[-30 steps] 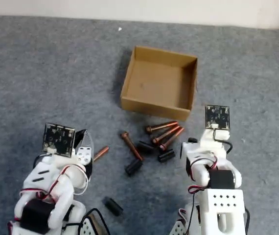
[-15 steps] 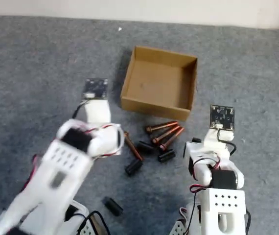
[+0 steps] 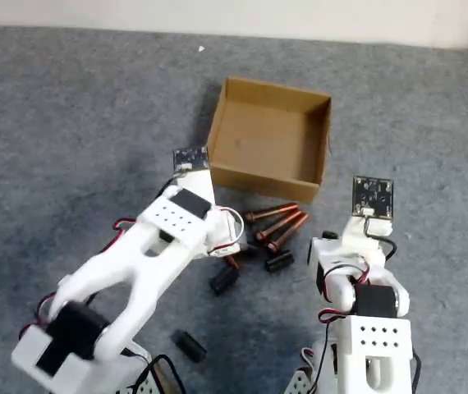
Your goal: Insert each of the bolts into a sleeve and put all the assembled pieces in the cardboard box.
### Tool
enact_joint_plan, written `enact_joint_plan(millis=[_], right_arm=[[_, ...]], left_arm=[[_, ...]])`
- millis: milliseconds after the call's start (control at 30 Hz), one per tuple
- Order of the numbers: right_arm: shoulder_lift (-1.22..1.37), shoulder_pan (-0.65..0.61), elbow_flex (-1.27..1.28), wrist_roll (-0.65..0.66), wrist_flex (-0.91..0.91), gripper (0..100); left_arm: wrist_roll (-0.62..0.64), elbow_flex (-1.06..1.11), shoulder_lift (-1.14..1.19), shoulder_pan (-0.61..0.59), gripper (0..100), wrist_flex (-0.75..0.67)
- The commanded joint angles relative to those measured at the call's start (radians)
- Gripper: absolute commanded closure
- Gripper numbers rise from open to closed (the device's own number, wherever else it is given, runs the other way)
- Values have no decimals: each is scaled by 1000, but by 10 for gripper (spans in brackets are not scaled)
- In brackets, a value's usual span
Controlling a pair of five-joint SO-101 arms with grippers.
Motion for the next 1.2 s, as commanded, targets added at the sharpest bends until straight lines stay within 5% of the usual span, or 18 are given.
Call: enact_joint_plan(millis=[0, 433, 800, 1167], right_arm=[[-25, 13, -15, -2, -27, 994], [-25, 12, -12, 0, -27, 994], [-25, 12, -8, 0, -27, 994], [-25, 8, -7, 0, -27, 994]], left_arm=[[8, -58, 54, -54, 688, -81], [69, -56, 163, -91, 697, -212], [66, -119, 282, -94, 984, -256], [66, -160, 271, -94, 995, -253]])
